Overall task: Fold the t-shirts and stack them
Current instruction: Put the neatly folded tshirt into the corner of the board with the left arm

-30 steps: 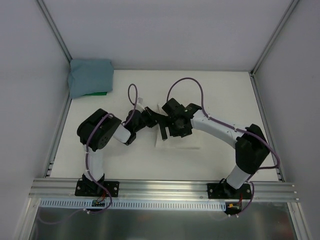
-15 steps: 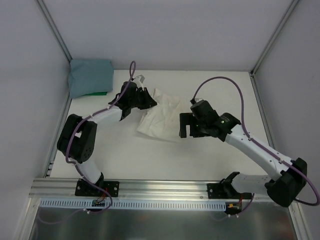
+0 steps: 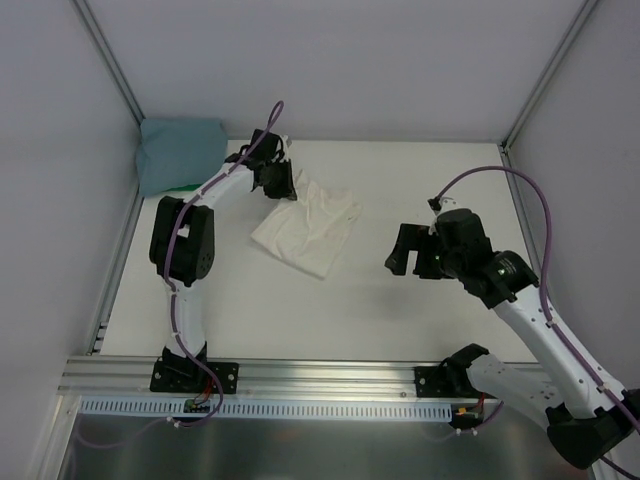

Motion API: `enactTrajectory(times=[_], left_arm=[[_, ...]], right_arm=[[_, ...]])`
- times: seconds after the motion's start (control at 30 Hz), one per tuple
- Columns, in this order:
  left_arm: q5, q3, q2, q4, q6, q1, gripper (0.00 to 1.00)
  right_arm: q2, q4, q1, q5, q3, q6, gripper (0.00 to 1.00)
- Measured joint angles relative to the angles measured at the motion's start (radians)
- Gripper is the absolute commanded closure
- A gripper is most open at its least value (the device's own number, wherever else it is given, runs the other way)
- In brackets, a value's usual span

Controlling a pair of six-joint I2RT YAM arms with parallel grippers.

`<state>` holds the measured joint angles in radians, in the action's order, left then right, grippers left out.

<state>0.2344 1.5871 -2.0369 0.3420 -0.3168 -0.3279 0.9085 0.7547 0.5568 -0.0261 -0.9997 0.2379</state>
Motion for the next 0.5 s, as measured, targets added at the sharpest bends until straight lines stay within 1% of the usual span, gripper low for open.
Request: enactTrajectory(times=[0.1, 0.27, 0.5], left_arm=[[-0.019, 0.126, -0.063, 0.066, 0.03, 0.023, 1.0], [-0.078, 0.285, -0.14, 0.154, 0.068, 0.079, 1.0], [-0.141, 0.476, -0.212, 0.205, 0.103, 0.16, 1.0]], right_arm=[[-0.006, 0.0, -0.03, 0.036, 0.018, -0.01, 0.0], [-0.005, -0.002, -0.073, 0.085, 0.047, -0.029, 0.0], [0.03, -0.025, -0.121, 0.146, 0.074, -0.05, 0.0]])
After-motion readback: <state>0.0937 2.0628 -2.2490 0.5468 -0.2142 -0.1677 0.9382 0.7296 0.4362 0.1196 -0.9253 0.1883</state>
